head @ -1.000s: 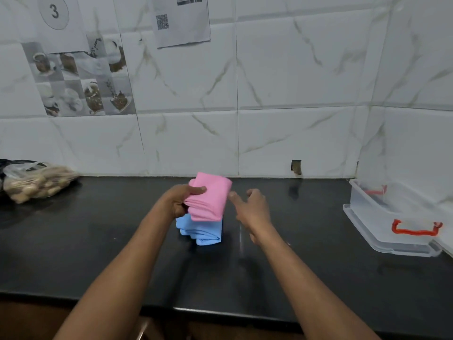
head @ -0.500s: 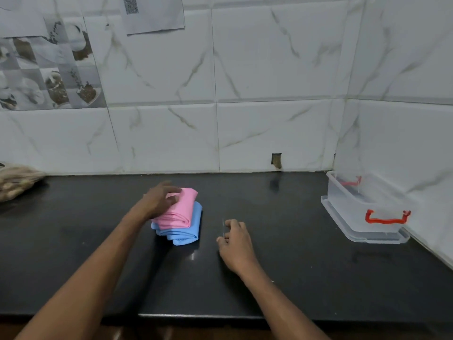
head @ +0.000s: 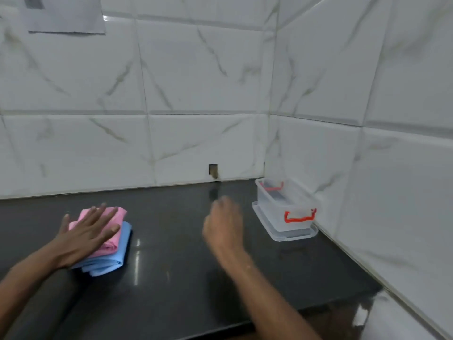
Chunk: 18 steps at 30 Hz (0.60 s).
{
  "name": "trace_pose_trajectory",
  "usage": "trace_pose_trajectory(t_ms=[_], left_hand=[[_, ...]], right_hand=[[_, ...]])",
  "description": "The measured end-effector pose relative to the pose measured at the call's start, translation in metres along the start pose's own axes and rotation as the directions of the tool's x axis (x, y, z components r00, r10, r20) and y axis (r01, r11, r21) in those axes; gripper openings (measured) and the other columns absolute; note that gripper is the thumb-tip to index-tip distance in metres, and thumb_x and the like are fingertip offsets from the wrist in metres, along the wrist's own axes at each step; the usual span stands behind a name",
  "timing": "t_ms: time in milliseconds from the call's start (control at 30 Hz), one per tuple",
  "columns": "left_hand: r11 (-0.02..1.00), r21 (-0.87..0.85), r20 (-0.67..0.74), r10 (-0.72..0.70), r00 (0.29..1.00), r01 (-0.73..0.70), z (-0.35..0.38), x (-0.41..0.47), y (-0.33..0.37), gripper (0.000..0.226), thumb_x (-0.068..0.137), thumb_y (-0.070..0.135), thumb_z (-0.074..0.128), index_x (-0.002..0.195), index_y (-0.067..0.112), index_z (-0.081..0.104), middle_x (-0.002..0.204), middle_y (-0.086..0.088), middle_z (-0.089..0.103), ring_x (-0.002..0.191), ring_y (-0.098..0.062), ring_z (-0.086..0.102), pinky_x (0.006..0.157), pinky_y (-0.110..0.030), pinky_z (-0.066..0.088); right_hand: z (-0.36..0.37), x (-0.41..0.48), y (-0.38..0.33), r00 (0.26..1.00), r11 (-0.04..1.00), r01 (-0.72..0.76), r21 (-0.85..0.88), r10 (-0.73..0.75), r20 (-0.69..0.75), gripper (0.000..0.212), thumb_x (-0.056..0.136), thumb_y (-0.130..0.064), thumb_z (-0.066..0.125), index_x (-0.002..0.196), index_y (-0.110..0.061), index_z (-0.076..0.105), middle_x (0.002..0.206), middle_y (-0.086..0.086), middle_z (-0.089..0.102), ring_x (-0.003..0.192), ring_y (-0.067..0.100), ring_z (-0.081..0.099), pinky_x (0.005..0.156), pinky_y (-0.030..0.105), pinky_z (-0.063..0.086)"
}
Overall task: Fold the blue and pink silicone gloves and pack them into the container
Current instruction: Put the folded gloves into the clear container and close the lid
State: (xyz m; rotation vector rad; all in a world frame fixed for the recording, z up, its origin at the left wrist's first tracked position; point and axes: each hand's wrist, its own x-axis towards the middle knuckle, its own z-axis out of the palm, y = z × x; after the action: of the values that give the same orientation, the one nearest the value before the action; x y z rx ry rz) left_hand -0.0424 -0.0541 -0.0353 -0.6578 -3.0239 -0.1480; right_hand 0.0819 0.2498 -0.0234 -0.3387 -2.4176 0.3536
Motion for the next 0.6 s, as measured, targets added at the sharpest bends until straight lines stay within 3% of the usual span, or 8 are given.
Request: trace_pose_trajectory(t_ms=[100,167,233,333,400,500,600], left_hand=[[0.998,-0.058,-0.095,-0.030,0.995,0.024,-0.013,-0.010,0.013,0.063,0.098,0.053,0.020,0.152,0.033,-0.006,0.163,0.008,-0.005,0.149,-0.007,-0.009,0.115,-0.053,-0.013],[0.998,0.001,-0.106,-0.058,0.993,0.058,-0.014,-0.016,0.018,0.060,0.100,0.051,0.018,0.153,0.035,-0.004,0.164,0.006,-0.003,0.150,-0.009,-0.008,0.115,-0.055,-0.011],[0.998,0.000,-0.153,-0.061,0.986,0.061,-0.010,-0.021,0.021,0.062,0.098,0.053,0.016,0.153,0.033,-0.003,0.164,0.005,-0.004,0.150,-0.010,-0.008,0.115,-0.055,-0.012],[0.999,-0.038,-0.205,-0.034,0.978,0.026,0.001,-0.029,0.025,0.068,0.092,0.059,0.005,0.153,0.031,-0.003,0.164,0.007,-0.001,0.147,-0.004,-0.008,0.115,-0.054,-0.014],[0.999,-0.016,-0.197,-0.032,0.980,0.030,0.010,-0.033,0.026,0.068,0.093,0.059,-0.001,0.153,0.029,-0.001,0.164,0.008,0.003,0.146,-0.002,-0.007,0.115,-0.054,-0.012],[0.997,0.068,-0.116,-0.039,0.992,0.047,0.019,-0.037,0.025,0.067,0.090,0.049,0.001,0.154,0.031,0.008,0.164,0.004,0.005,0.151,-0.014,-0.002,0.117,-0.054,-0.007],[0.994,0.102,-0.093,-0.027,0.995,0.036,0.021,-0.039,0.022,0.049,0.105,0.037,0.014,0.154,0.032,0.011,0.164,0.004,0.004,0.151,-0.016,-0.002,0.118,-0.053,-0.002]], right_hand=[[-0.035,0.050,0.061,0.983,0.934,-0.183,-0.308,0.177,-0.050,0.033,0.090,-0.019,0.051,0.118,-0.002,0.057,0.118,0.016,0.061,0.110,0.032,0.057,0.098,0.042,0.043],[-0.044,0.071,0.093,0.961,0.902,-0.254,-0.349,0.276,0.016,0.034,0.093,-0.021,0.051,0.121,-0.004,0.059,0.120,0.016,0.062,0.111,0.033,0.058,0.097,0.041,0.044],[-0.044,0.075,0.112,0.940,0.915,-0.248,-0.319,0.306,0.147,0.024,0.094,-0.018,0.053,0.115,-0.011,0.063,0.112,0.010,0.067,0.101,0.028,0.063,0.085,0.038,0.048],[-0.038,0.069,0.122,0.943,0.912,-0.193,-0.362,0.275,0.189,0.017,0.096,-0.013,0.053,0.104,-0.014,0.068,0.088,0.003,0.066,0.071,0.018,0.059,0.064,0.028,0.046],[-0.039,0.067,0.121,0.952,0.909,-0.201,-0.366,0.268,0.144,0.017,0.097,-0.012,0.052,0.099,-0.014,0.068,0.077,0.000,0.059,0.061,0.015,0.051,0.061,0.028,0.044],[-0.051,0.066,0.110,0.981,0.924,-0.118,-0.364,0.166,0.103,0.012,0.094,-0.013,0.052,0.099,-0.015,0.064,0.084,0.003,0.066,0.069,0.020,0.057,0.072,0.033,0.043],[-0.065,0.055,0.097,0.989,0.956,0.109,-0.273,-0.075,0.131,0.014,0.089,-0.007,0.052,0.082,-0.019,0.052,0.082,0.004,0.070,0.082,0.025,0.067,0.069,0.031,0.034]])
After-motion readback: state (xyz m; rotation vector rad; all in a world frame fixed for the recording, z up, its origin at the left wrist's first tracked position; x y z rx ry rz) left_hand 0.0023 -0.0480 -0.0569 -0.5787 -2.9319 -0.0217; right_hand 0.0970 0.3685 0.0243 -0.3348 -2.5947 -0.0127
